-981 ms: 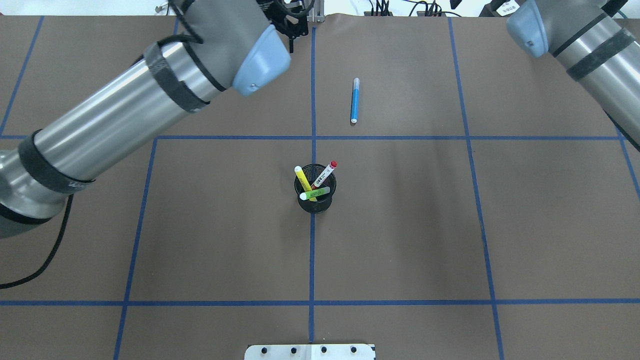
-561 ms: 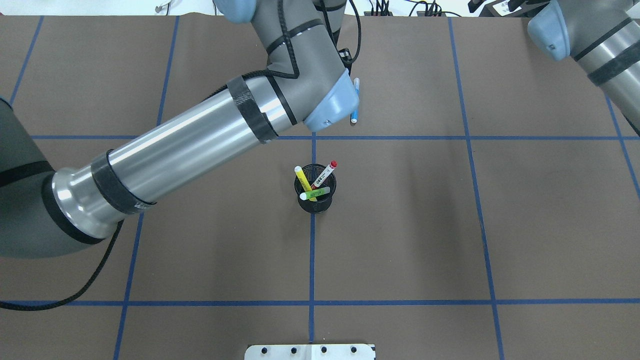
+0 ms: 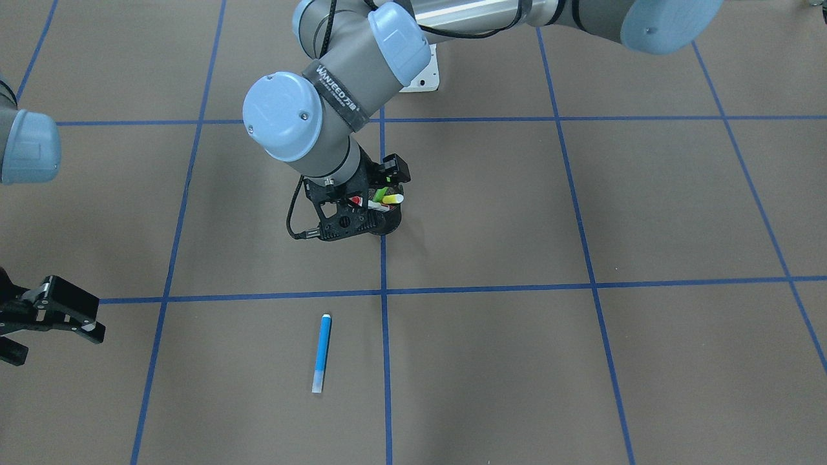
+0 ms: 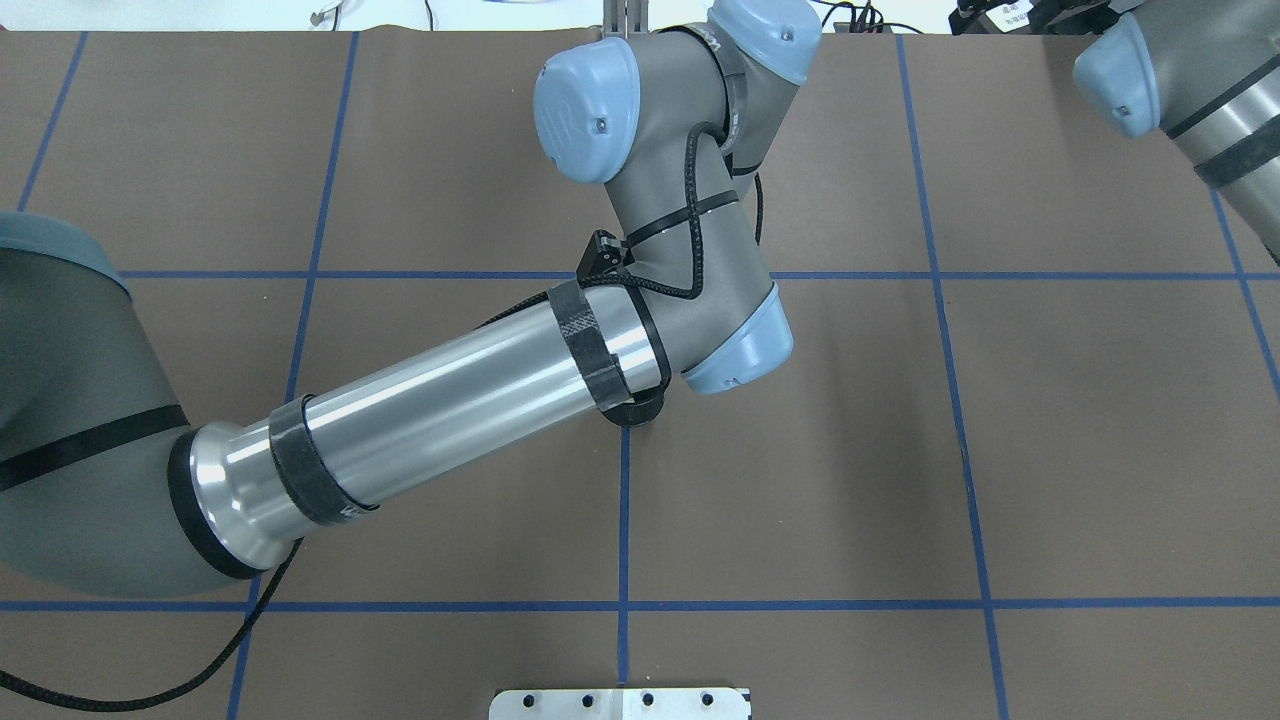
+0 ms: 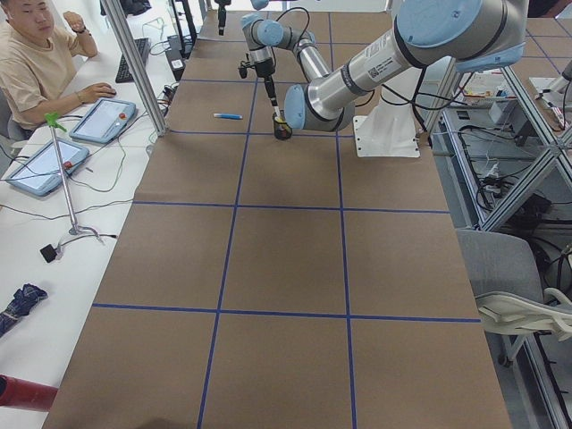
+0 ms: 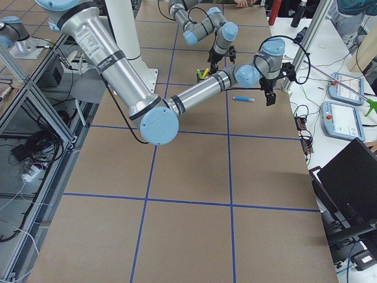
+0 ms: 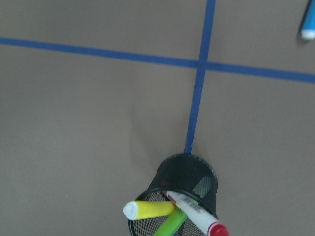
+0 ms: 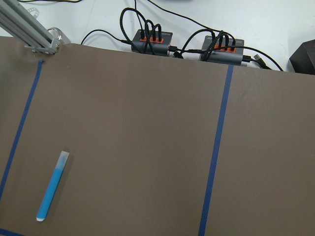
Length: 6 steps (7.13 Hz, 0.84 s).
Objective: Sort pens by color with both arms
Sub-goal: 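Swing the left arm over the pen cup while the right arm withdraws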
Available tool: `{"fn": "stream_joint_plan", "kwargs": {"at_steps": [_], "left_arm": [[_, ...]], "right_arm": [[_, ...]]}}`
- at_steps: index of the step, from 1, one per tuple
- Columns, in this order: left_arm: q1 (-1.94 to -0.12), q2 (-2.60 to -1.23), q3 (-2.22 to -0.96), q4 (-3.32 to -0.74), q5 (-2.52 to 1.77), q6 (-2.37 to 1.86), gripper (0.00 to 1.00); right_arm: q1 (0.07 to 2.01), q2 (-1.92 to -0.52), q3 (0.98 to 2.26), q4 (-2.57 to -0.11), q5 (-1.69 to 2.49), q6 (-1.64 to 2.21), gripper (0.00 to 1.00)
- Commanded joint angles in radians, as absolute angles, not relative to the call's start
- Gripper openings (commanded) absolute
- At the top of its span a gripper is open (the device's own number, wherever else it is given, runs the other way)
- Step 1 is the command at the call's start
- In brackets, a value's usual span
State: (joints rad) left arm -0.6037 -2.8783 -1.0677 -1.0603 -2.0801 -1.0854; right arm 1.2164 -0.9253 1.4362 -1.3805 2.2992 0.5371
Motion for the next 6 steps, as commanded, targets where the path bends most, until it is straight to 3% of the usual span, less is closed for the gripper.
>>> {"fn": "stream_joint_plan", "kwargs": {"at_steps": [1, 6], "left_arm": [[-0.588, -2.898, -1.045, -1.051, -2.075, -1.086, 1.00], [-0.558, -2.901, -1.026, -1.065, -1.993, -1.078, 0.97]], "right_arm": [[1.215, -0.939, 1.453, -1.381, 2.292, 0.537, 1.00], [1.213, -0.946, 1.457, -1.381, 2.290, 0.537, 1.00]]}}
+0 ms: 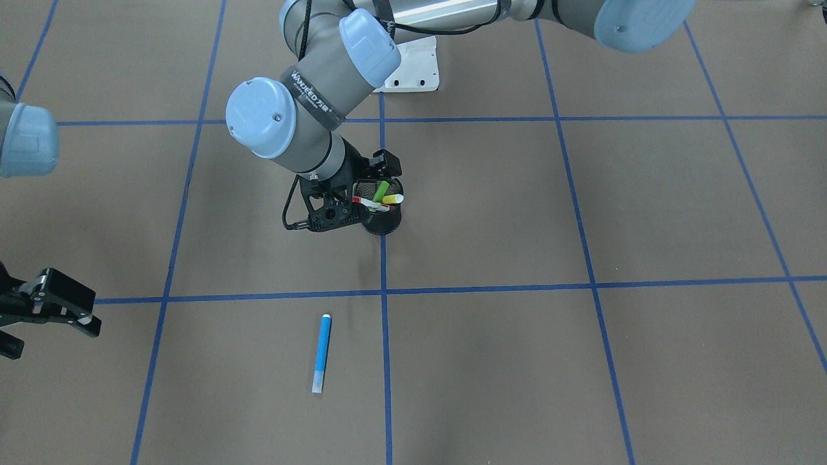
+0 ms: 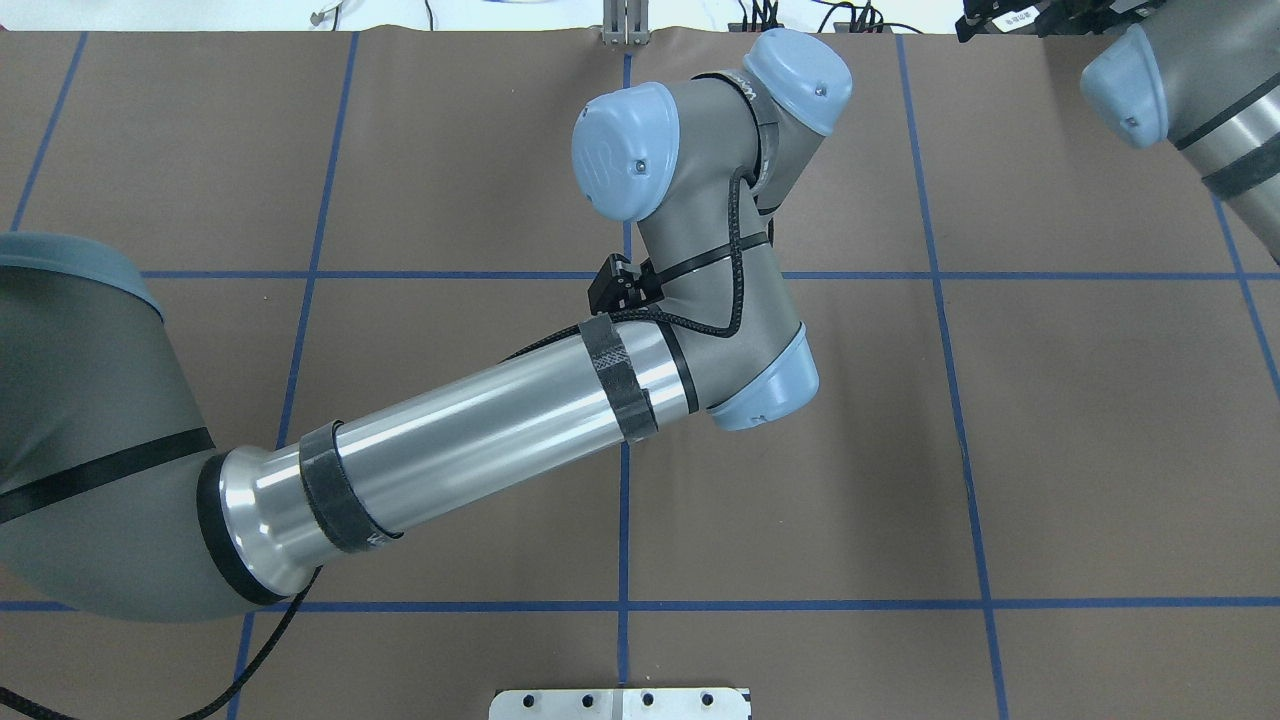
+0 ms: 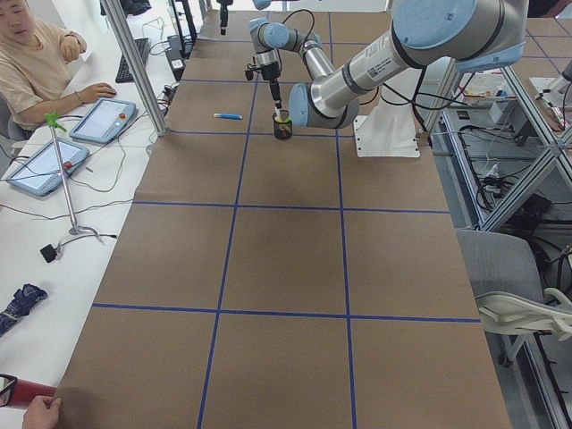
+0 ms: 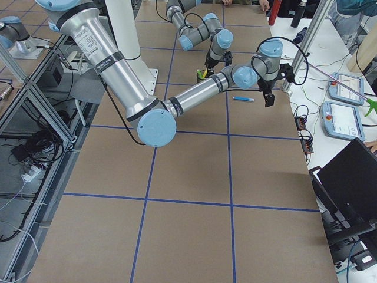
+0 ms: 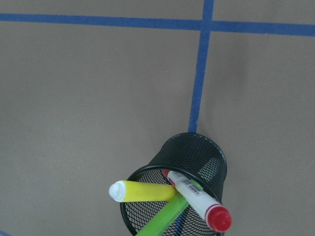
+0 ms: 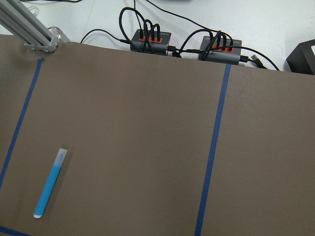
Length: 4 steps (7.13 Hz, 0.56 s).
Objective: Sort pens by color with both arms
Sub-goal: 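Lower the left gripper into the cup and grasp the red-capped white marker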
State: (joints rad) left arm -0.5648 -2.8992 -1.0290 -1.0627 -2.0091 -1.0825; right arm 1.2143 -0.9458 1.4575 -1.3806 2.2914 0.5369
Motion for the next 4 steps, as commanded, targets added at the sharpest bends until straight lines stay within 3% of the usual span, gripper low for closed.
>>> {"fn": "stream_joint_plan", "kwargs": {"at_steps": [1, 4], "left_arm": [[-0.558, -2.901, -1.025, -1.071, -1.987, -1.077, 0.95], [-0.554, -2.901, -0.986, -1.143, -1.983, -1.074, 0.83]], "right_arm": [[1.213, -0.946, 1.456, -1.381, 2.290, 0.537, 1.00], [1.210, -0.946, 1.453, -1.381, 2.290, 0.537, 1.00]]}}
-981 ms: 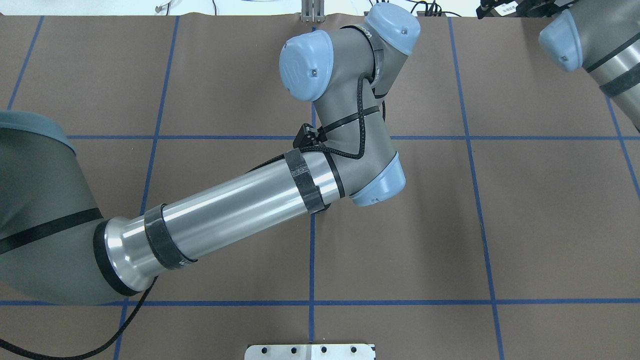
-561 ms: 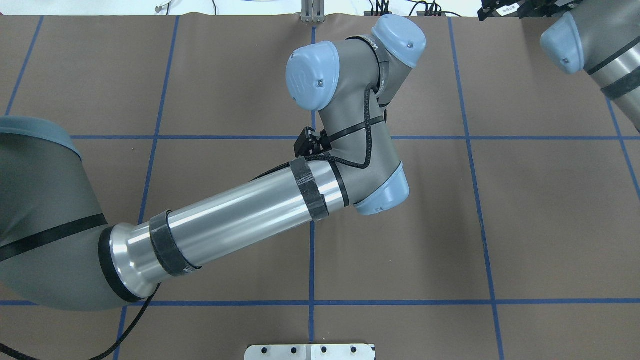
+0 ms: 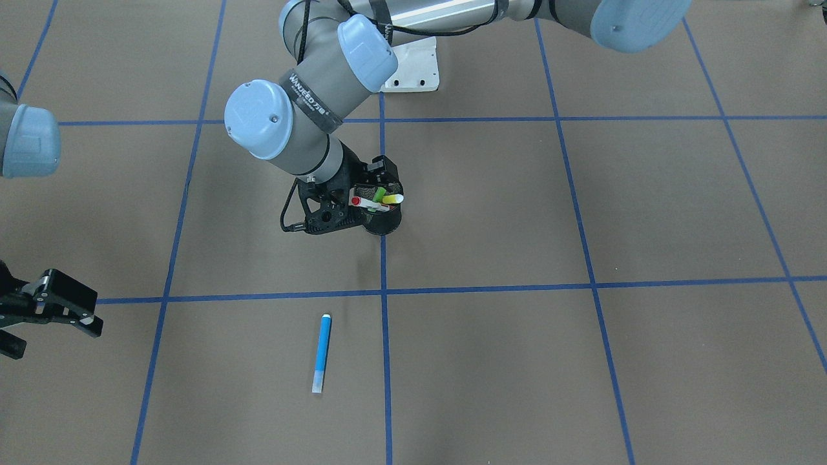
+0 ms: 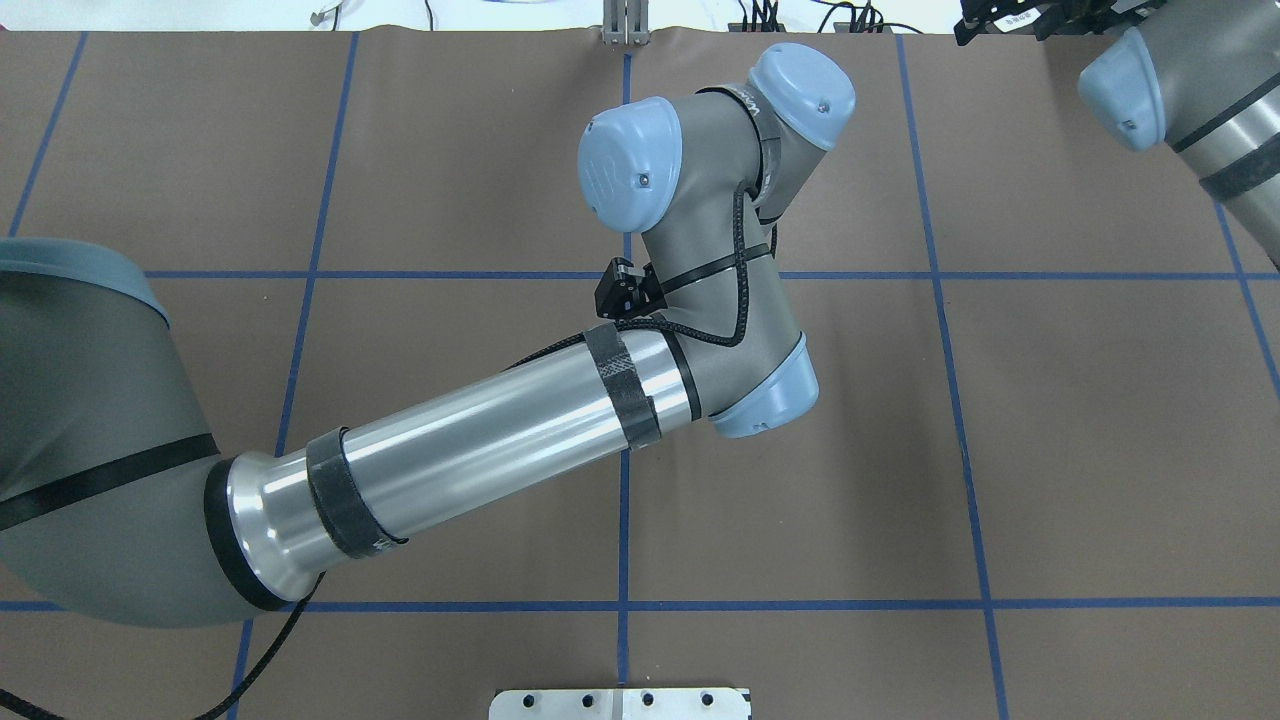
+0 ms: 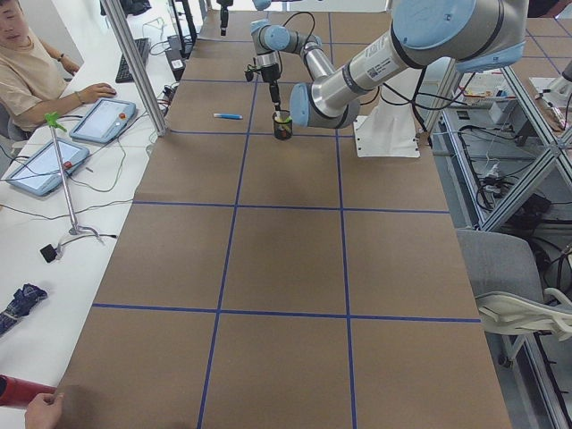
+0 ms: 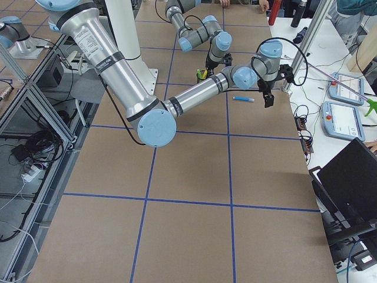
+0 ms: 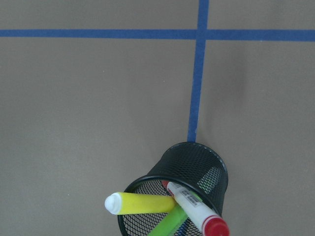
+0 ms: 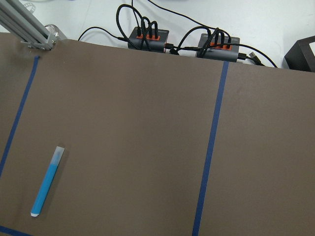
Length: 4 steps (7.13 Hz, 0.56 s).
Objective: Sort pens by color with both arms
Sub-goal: 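Lower the left gripper into the cup and grasp the red-capped white marker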
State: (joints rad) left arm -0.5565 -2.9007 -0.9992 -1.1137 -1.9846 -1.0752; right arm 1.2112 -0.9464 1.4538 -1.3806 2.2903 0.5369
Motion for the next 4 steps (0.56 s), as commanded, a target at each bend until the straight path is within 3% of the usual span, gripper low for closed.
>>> {"fn": "stream_joint_plan", "kwargs": {"at_steps": [1, 4], "left_arm": [[-0.554, -2.901, -0.988, -1.146, -1.983, -1.074, 0.76], [-0.554, -2.902, -0.992, -1.155, -1.983, -1.072, 0.39]], "right_arm": [[1.209, -0.946, 1.453, -1.381, 2.290, 0.537, 1.00], [1.207, -0.946, 1.451, -1.381, 2.290, 0.537, 1.00]]}}
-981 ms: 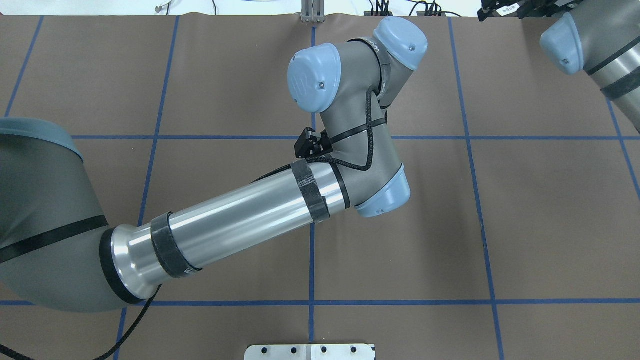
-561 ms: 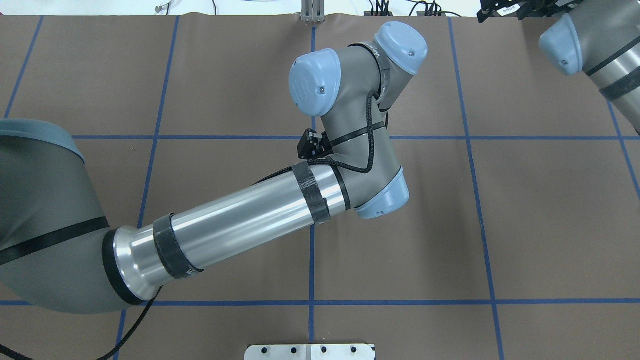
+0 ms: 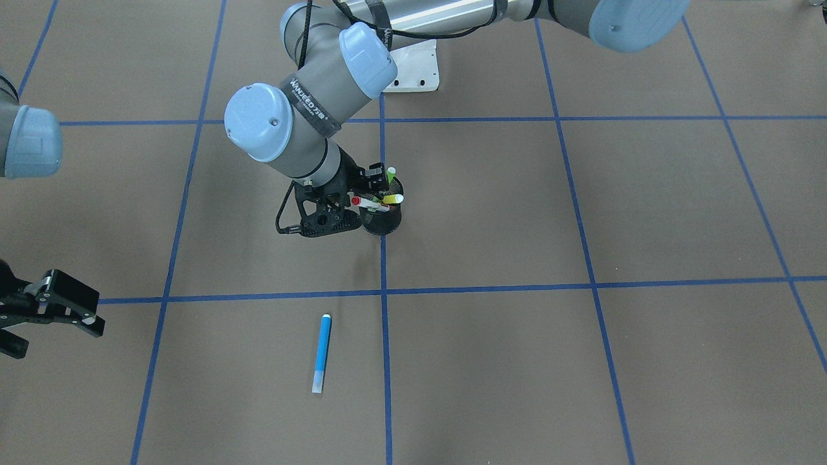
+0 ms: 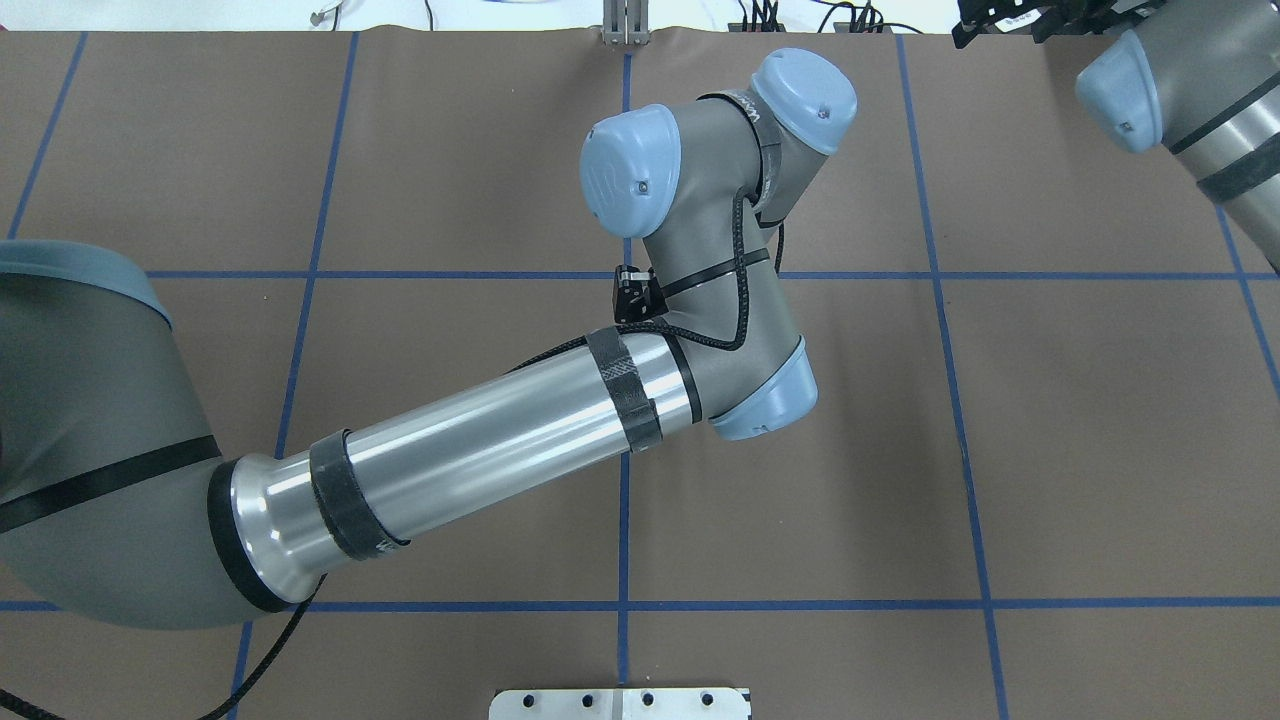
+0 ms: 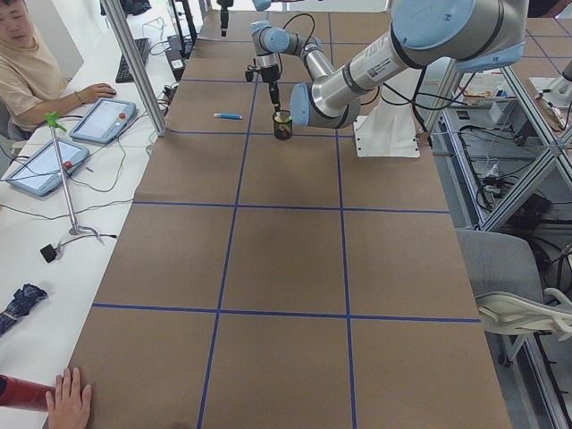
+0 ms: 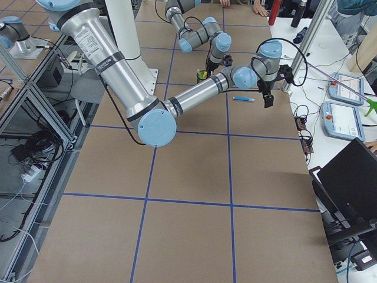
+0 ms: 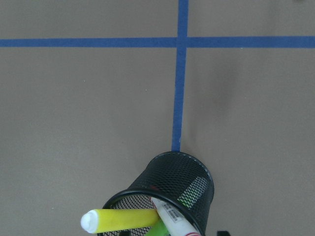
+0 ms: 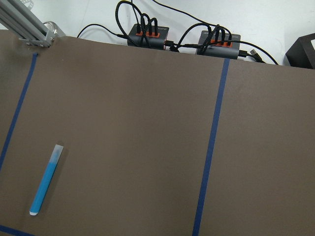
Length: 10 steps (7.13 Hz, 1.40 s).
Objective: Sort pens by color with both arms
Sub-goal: 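Lower the left gripper into the cup and grasp the red-capped white marker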
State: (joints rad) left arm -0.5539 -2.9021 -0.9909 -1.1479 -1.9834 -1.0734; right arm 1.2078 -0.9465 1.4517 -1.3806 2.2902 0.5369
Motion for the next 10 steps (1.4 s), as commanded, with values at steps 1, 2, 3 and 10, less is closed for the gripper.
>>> {"fn": "stream_joint_plan", "kwargs": {"at_steps": [1, 2, 3, 10], "left_arm": [[-0.554, -2.901, -0.992, -1.161, -1.983, -1.071, 0.39], [-0.554, -2.901, -0.996, -1.161, -1.983, -1.069, 0.39], [-0.554, -2.901, -0.997, -1.161, -1.982, -1.068, 0.51], [-0.554, -2.899, -0.999, -1.181, -1.936, -1.057, 0.54]], "right_arm": [[1.206, -0.946, 1.453, -1.381, 2.292, 0.537, 1.00], [1.206, -0.946, 1.451, -1.381, 2.290, 0.537, 1.00], [1.206, -0.946, 1.451, -1.381, 2.290, 0.537, 1.00], [1.201, -0.948, 1.451, -1.381, 2.289, 0.537, 1.00]]}}
